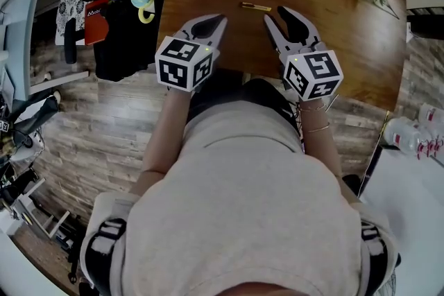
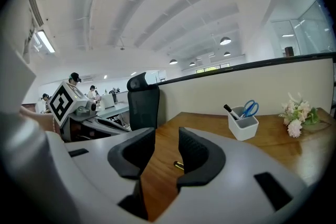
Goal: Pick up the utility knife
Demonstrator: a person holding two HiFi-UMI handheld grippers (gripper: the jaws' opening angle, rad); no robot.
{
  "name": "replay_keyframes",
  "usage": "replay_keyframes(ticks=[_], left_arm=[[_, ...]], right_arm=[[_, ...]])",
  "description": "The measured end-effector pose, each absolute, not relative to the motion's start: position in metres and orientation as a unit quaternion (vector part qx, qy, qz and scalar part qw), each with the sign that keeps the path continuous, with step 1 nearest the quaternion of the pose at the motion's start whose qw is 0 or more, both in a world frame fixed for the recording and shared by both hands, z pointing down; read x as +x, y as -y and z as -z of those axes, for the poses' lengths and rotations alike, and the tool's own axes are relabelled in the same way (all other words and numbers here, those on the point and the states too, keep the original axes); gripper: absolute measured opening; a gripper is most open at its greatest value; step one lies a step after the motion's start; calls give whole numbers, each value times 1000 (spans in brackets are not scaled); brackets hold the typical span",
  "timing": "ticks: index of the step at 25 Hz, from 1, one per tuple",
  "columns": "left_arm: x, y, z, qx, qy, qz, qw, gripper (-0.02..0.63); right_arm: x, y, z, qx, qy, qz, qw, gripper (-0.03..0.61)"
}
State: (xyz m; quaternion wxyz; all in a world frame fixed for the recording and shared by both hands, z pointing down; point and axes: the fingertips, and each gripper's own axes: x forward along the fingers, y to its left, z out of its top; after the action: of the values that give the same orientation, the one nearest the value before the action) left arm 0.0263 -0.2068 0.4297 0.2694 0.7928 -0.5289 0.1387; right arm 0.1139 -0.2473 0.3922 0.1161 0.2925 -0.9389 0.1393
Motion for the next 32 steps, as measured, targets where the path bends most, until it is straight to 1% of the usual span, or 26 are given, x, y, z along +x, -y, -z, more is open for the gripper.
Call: replay_keyframes(ticks=[7, 17, 21, 25, 32], left_arm=[[25, 220, -418, 808, 511, -142, 254, 12], [11, 228, -423, 811, 509, -143, 251, 12], [12, 231, -430, 810, 508, -143, 255, 12], [14, 229, -442, 806, 508, -143, 269, 12], [14, 222, -469, 796, 506, -149, 295, 12]], right_arm=[[104, 259, -391, 306, 935, -135, 121, 141], [83, 265, -397, 279, 940, -102, 170, 141], [76, 267, -407, 251, 943, -83, 203, 141], [67, 256, -428, 194, 944, -73, 255, 143], [58, 258, -455, 146, 938, -44, 311, 143]])
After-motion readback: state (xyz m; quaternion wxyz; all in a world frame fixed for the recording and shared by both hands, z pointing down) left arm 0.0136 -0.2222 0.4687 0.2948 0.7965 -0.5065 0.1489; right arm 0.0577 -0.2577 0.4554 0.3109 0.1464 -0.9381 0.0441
